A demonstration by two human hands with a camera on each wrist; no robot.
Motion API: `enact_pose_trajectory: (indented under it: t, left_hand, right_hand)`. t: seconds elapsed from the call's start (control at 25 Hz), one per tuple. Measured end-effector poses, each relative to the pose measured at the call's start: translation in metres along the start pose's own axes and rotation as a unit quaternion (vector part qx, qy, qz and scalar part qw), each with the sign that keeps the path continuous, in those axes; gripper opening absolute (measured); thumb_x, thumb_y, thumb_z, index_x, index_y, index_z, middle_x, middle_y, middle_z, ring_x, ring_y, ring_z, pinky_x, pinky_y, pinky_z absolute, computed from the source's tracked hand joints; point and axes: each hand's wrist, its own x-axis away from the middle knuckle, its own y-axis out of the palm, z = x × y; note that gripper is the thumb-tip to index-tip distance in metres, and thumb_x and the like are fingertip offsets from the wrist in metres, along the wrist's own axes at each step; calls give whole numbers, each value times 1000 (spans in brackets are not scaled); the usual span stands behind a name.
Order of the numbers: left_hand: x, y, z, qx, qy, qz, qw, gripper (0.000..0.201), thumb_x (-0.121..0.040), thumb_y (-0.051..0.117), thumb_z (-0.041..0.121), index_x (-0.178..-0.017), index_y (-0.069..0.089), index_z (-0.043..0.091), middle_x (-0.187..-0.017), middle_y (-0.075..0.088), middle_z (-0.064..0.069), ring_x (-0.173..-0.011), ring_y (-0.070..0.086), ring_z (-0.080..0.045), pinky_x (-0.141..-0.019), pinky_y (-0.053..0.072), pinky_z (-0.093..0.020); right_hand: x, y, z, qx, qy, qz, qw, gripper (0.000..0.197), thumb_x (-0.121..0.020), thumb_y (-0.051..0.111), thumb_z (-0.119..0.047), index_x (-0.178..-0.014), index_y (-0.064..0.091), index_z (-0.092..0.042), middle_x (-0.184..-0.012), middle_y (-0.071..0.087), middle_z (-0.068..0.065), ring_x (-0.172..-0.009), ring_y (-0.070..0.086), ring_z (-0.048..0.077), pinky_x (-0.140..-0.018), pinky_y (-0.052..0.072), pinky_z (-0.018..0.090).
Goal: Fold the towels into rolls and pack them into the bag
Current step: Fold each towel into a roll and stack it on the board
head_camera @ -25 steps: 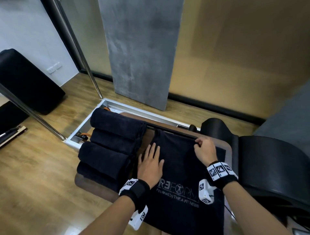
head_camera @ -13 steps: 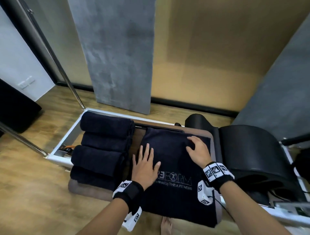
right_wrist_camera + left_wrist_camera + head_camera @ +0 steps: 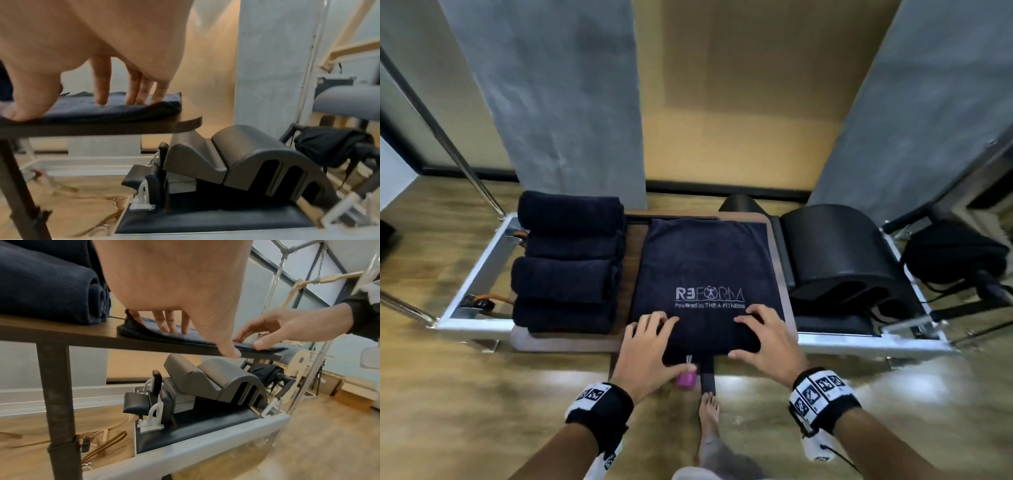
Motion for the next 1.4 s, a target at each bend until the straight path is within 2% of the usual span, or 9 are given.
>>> enact_pose_trajectory:
  t: [0.08,0.16,0.24,0.32,0.48,0.72,1.04,1.2,1.4]
  left_hand:
    - [7,-6,-3,-9,4,-31,999,79,-83,76,61,-149,53,24,-143,51,3,-132,53,-24,-106,46,-40]
    - [8,-14,-7,1,7,-44,999,61,-91,76,35,-147,53,26,-146,48,7,-135,49,-21,-107,43,-36]
    - [7,-21,-10,21,21,-39,999,38,-96,72,22,-133,63,24,-139,52,10,-130,51,-17,-102,43,-34]
    - [7,-28,-14,62,28,-10,998,15,-98,69,14,-112,73,18,-125,63,9,-119,59,-19,-95,48,-36]
    - [1,-47,-16,127,-48,28,990,12,-105,64,30,-110,72,23,-103,76,5,-100,70,-24,-81,52,-40]
    - [-54,-96,-14,134,-76,100,983,10,-98,71,42,-103,74,33,-96,78,7,-94,71,-26,-72,52,-38]
    - [-183,-83,-28,139,-154,60,976,8,-102,65,20,-102,73,22,-105,75,-1,-102,69,-29,-75,49,-36]
    - [-218,-56,-36,131,-224,9,966,12,-105,63,26,-103,69,16,-115,64,-7,-116,61,-33,-96,47,-46]
    - [-230,-46,-28,84,-284,30,955,30,-103,64,38,-122,59,16,-132,48,-12,-130,45,-34,-105,40,-54]
  right_hand:
    - [15,9,1,63,-17,-22,998,76,-89,79,-34,-156,44,-26,-164,29,0,-153,26,16,-125,27,33]
    - [24,13,5,47,-14,-4,999,75,-94,70,-8,-160,39,-22,-171,22,-3,-159,19,14,-128,12,23]
    - [30,12,8,-1,-12,8,1000,67,-95,62,5,-156,47,-19,-169,26,-8,-158,20,9,-124,7,14]
    - [34,7,10,-35,-23,18,999,53,-97,56,9,-145,61,-15,-163,41,-8,-154,32,9,-125,18,17]
    - [25,-21,13,-105,6,48,993,26,-99,64,-3,-117,77,-15,-117,77,-3,-114,70,16,-102,52,27]
    - [-33,-87,30,-329,85,98,935,12,-84,87,-11,-94,80,-14,-91,79,1,-93,75,19,-87,59,35]
    - [-163,-90,70,-333,155,113,923,7,-90,80,-7,-93,80,-13,-95,78,5,-99,73,27,-93,59,43]
    - [-196,-69,90,-279,217,101,930,14,-85,86,-16,-96,82,-9,-97,79,5,-104,71,23,-101,53,39]
    - [-196,-63,90,-124,232,161,951,26,-85,86,-30,-103,73,-17,-103,67,-1,-99,62,19,-85,50,34]
